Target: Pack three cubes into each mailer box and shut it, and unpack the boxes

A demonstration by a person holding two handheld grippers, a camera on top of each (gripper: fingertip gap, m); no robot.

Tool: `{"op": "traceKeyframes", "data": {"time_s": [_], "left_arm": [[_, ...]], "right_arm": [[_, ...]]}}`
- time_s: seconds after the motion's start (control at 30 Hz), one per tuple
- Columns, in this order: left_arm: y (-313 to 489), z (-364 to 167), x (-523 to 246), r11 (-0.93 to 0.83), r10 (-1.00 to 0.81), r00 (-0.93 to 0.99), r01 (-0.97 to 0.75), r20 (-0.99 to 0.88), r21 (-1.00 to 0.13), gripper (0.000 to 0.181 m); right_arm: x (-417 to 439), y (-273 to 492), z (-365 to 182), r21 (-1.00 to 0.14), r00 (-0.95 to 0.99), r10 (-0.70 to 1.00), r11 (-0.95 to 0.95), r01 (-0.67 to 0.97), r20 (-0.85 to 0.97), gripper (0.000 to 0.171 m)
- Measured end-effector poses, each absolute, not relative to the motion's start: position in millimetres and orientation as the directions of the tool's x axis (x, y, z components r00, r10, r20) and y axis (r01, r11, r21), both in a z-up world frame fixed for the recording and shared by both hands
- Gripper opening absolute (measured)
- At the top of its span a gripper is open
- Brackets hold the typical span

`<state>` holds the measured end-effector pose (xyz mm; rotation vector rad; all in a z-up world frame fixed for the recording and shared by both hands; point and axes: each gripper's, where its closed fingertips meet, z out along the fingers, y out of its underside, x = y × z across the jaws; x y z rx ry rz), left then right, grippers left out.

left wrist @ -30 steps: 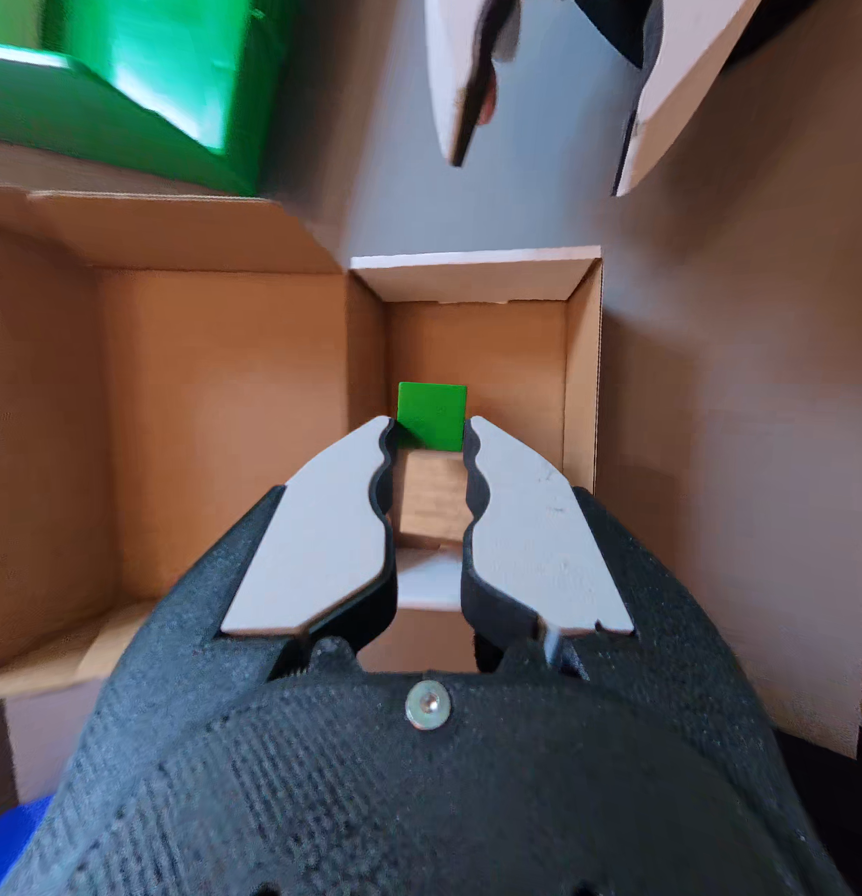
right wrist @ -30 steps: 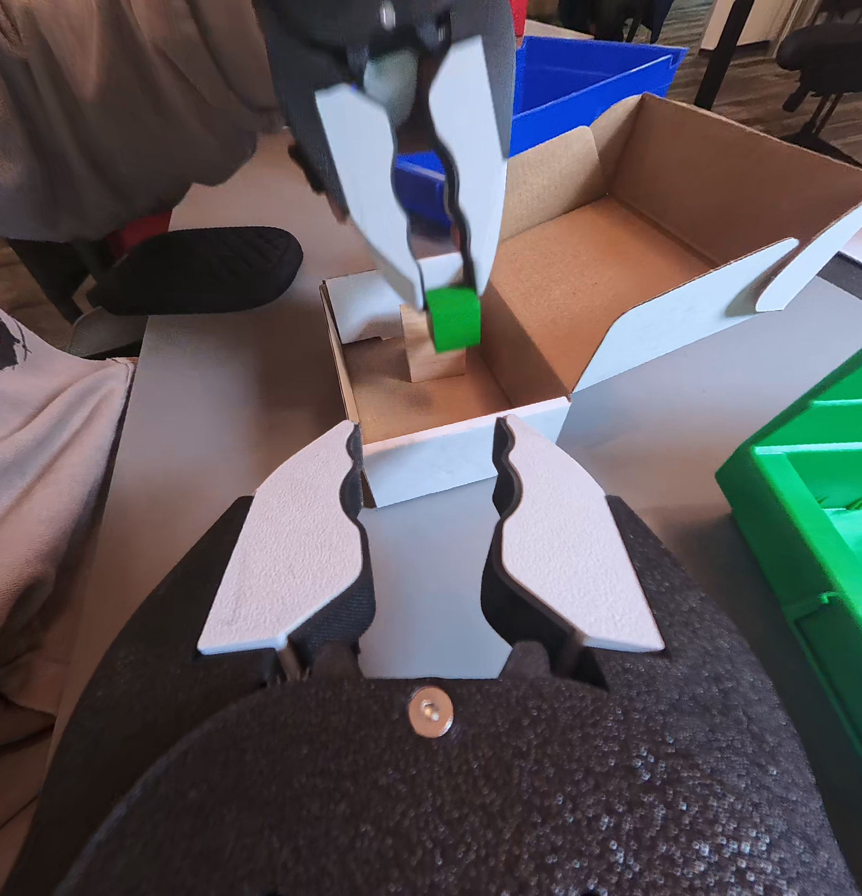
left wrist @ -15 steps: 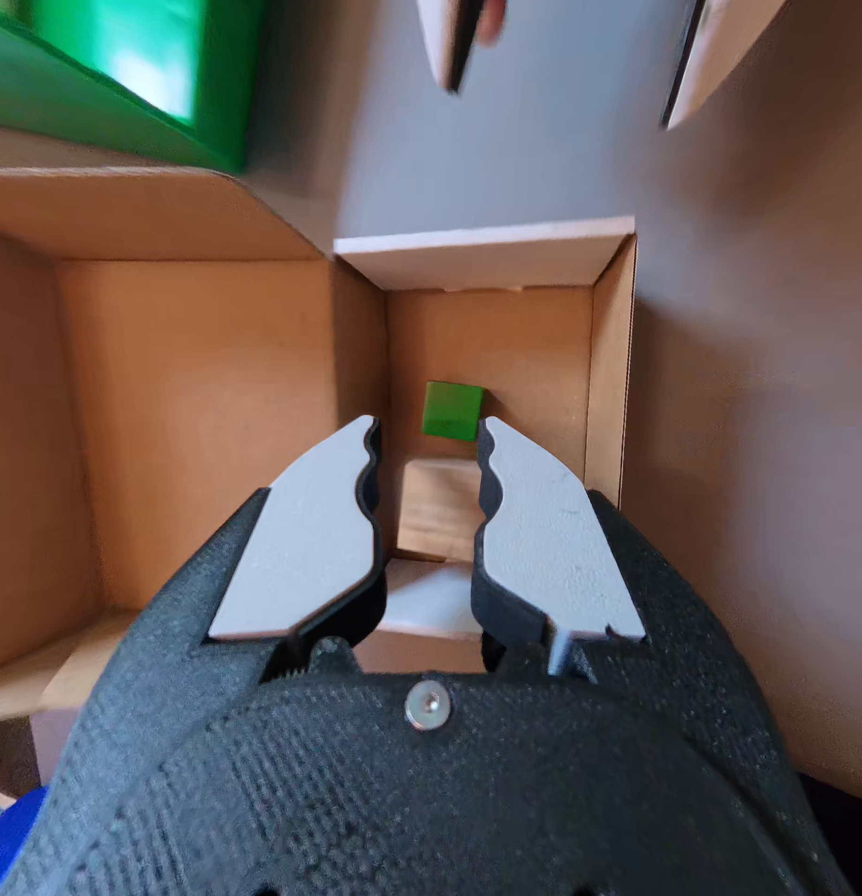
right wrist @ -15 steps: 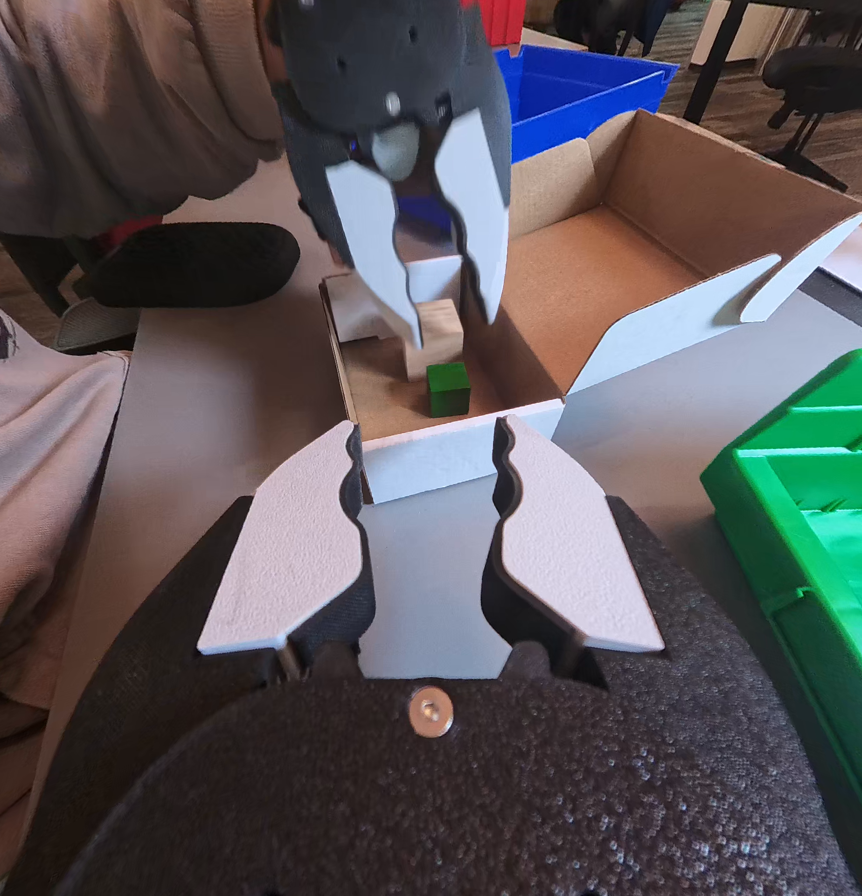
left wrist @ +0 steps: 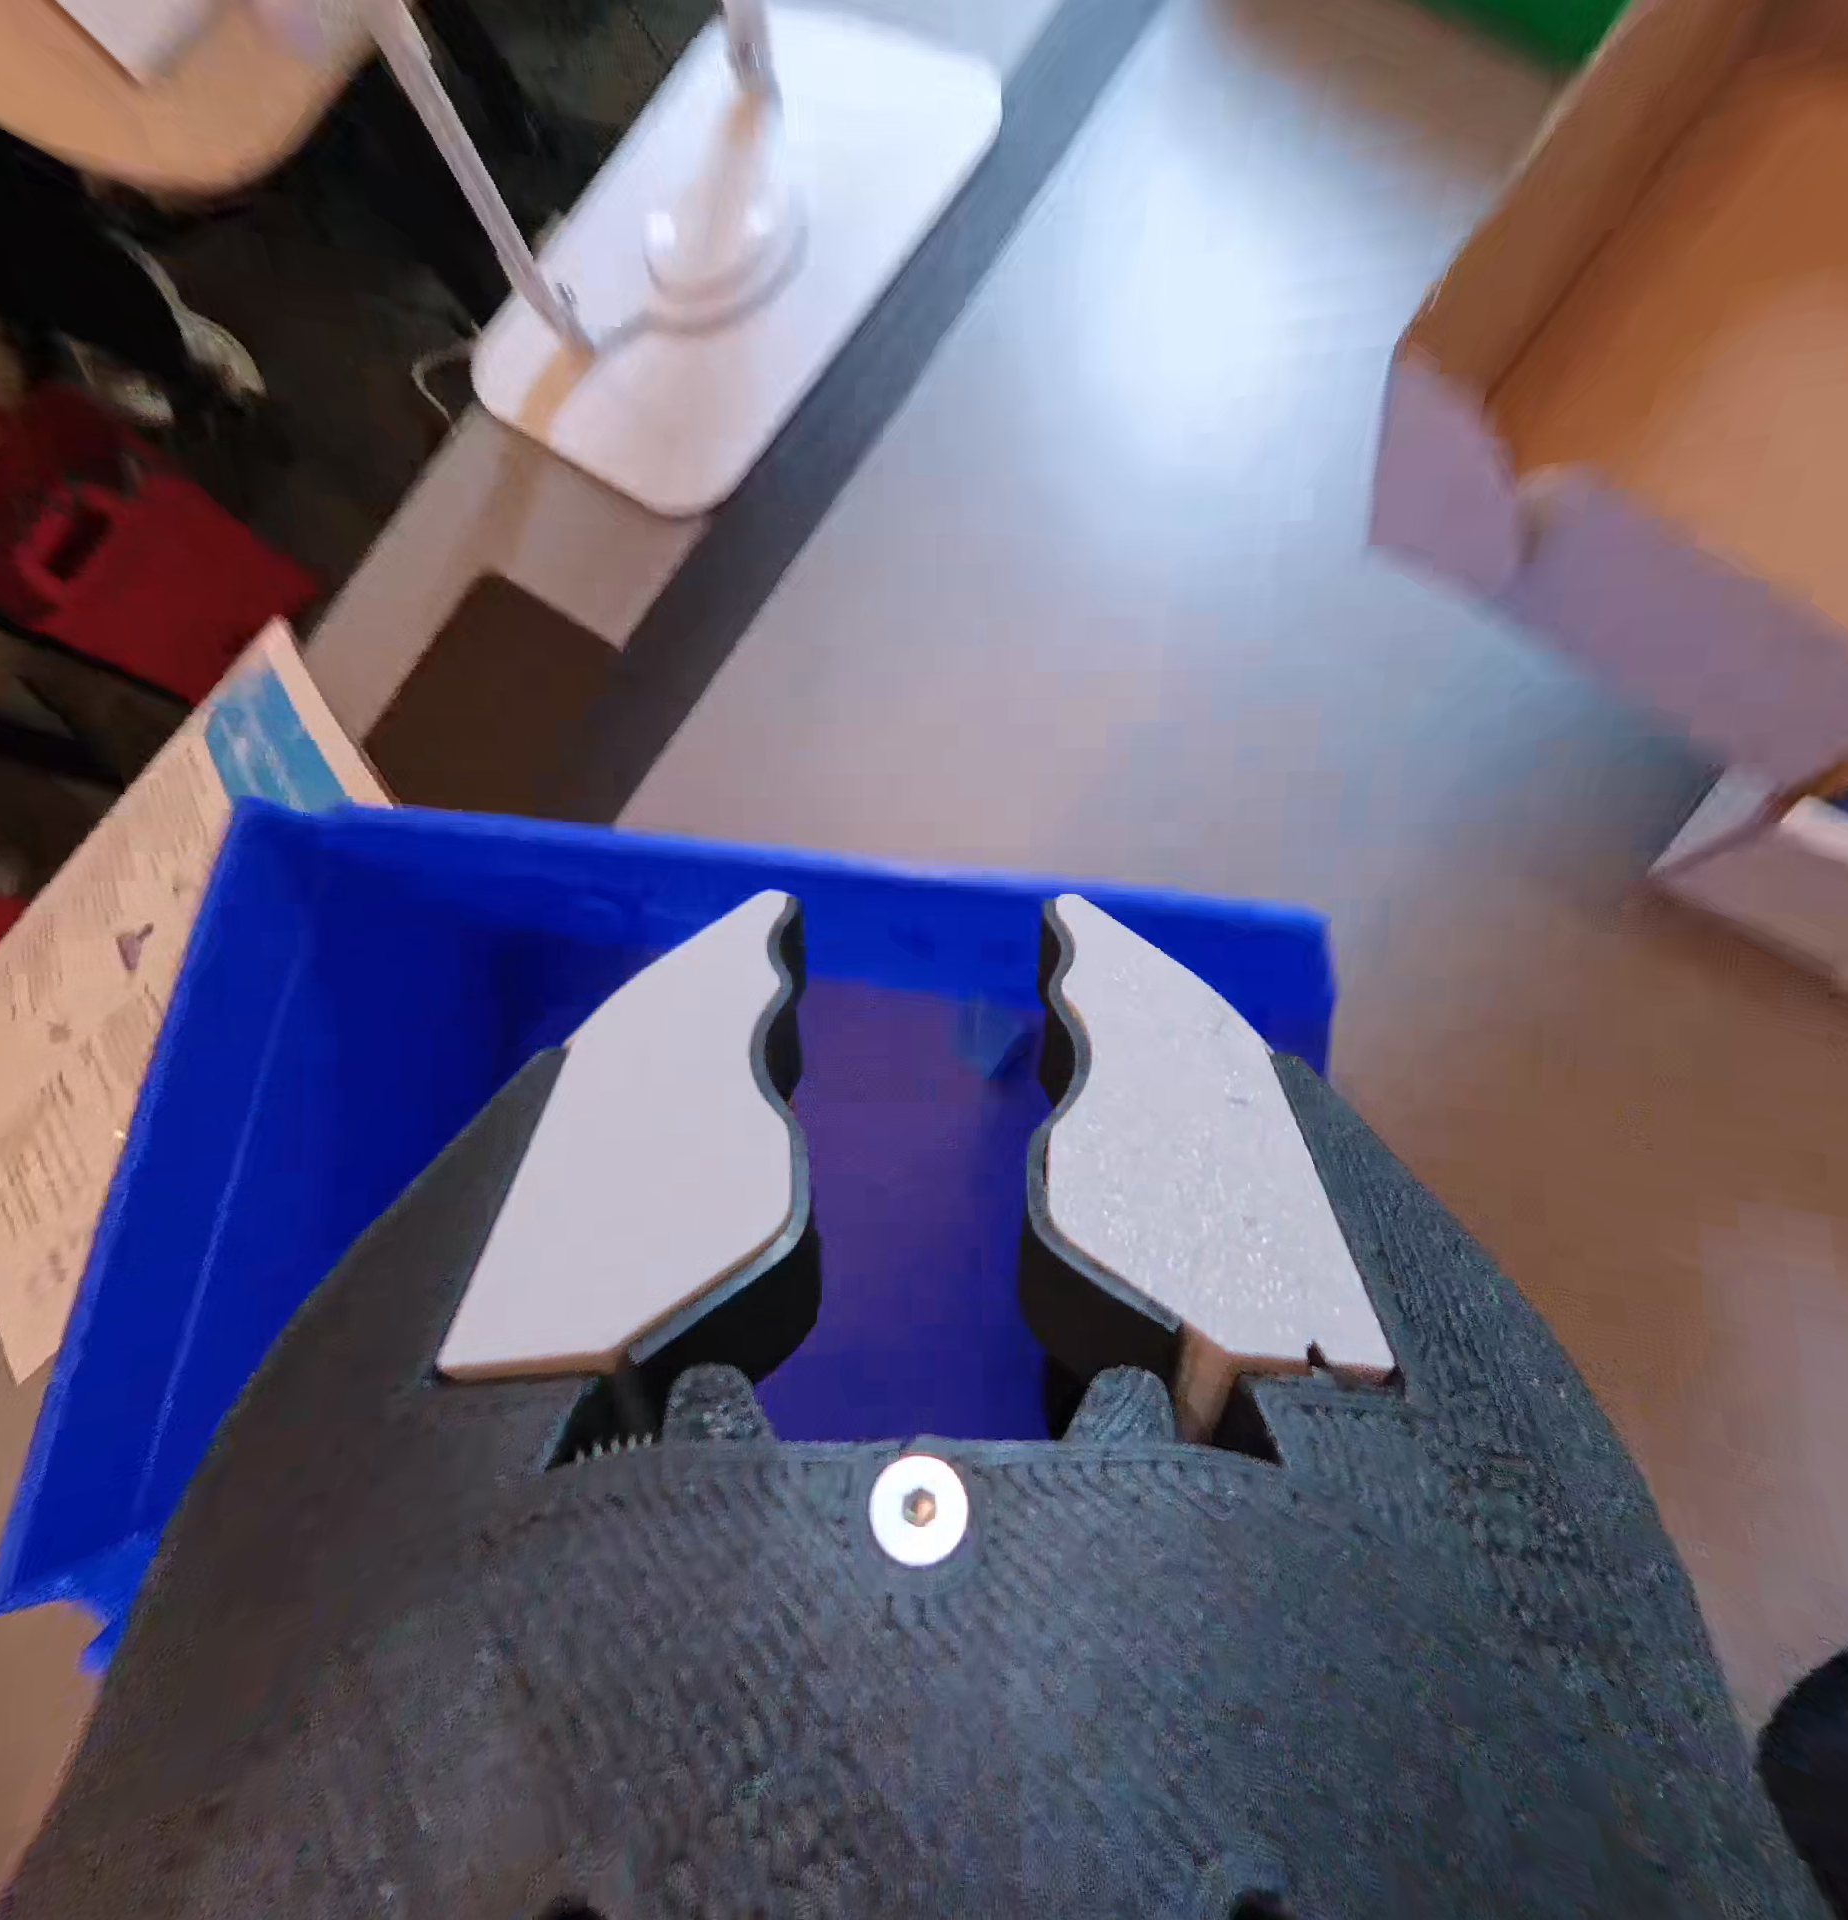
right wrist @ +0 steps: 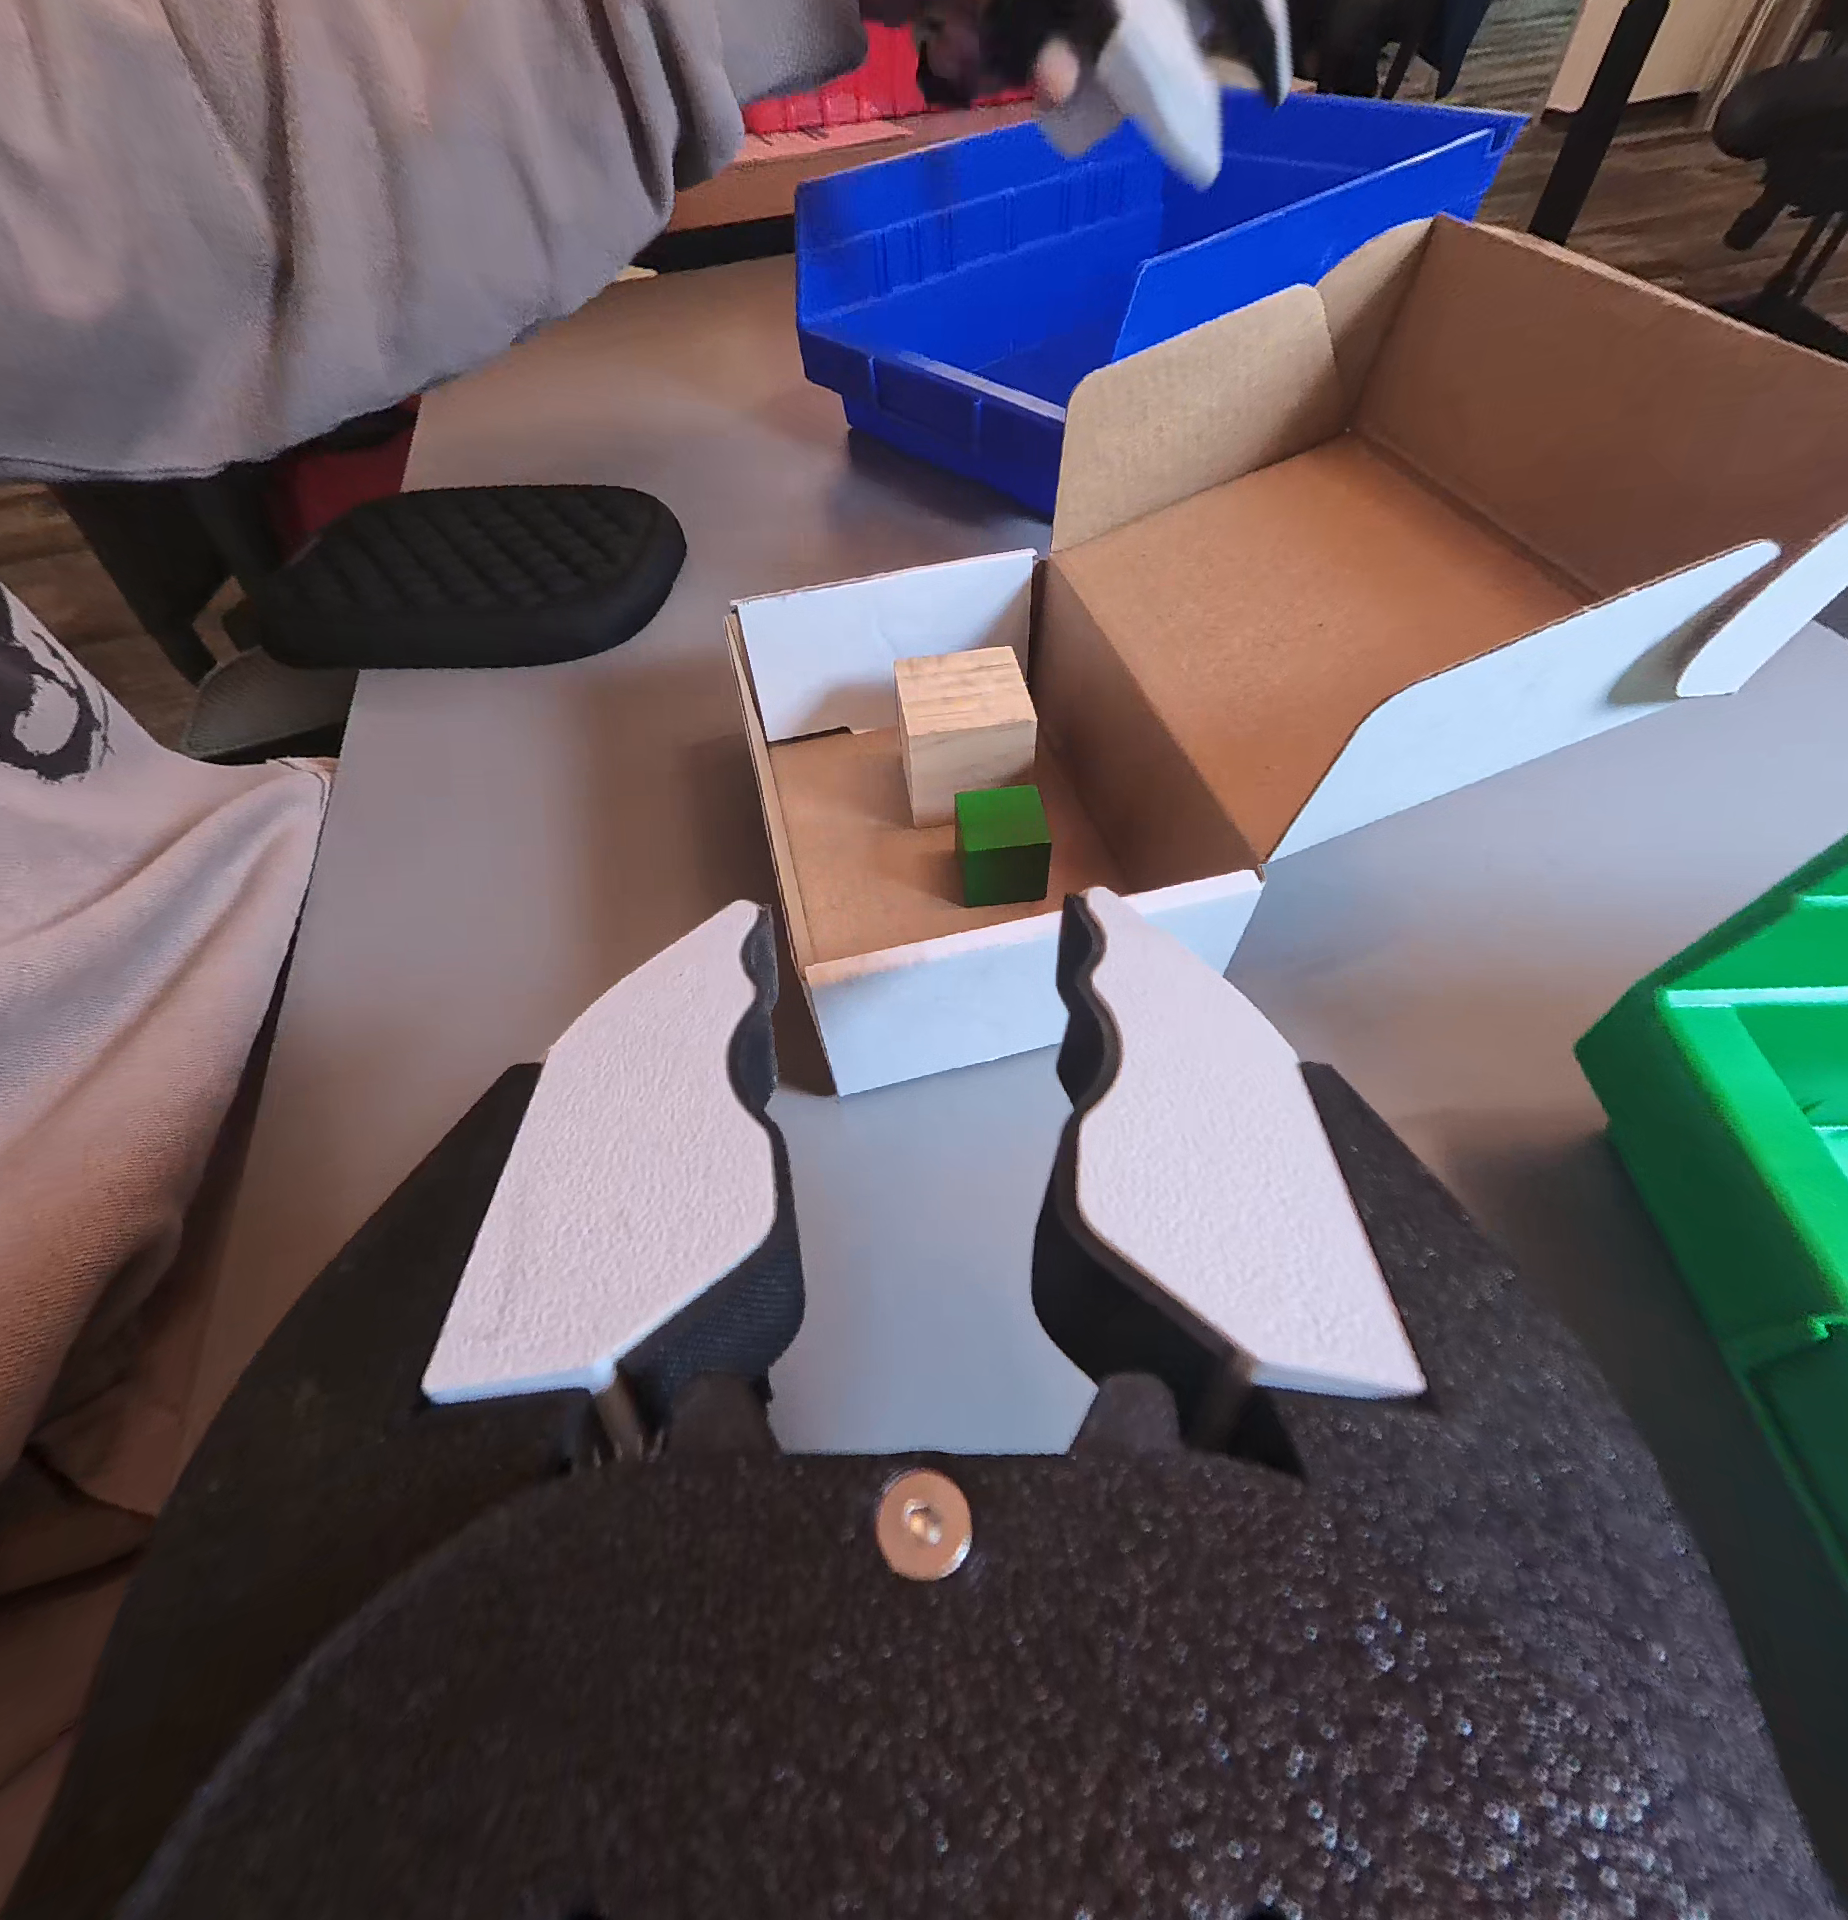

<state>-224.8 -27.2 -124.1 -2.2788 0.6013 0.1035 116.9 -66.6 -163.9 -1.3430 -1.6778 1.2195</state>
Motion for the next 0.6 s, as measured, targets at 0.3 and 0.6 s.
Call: {"op": "traceKeyframes", "data": {"time_s": [0.3, 0.6], "left_arm": [[-39.5, -219.0, -236.6, -0.692, -0.555, 0.81, -0.576, -0.189, -0.435, 0.052], [-49.5, -188.9, -240.0, -0.711, -0.564, 0.782, -0.623, -0.265, -0.325, 0.022]], "right_arm": [[116.1, -64.5, -168.7, -0.928, -0.249, 0.967, 0.039, 0.371, -0.059, 0.052], [118.3, -59.2, -163.6, -0.936, -0.231, 0.971, 0.021, 0.351, -0.065, 0.052]]}}
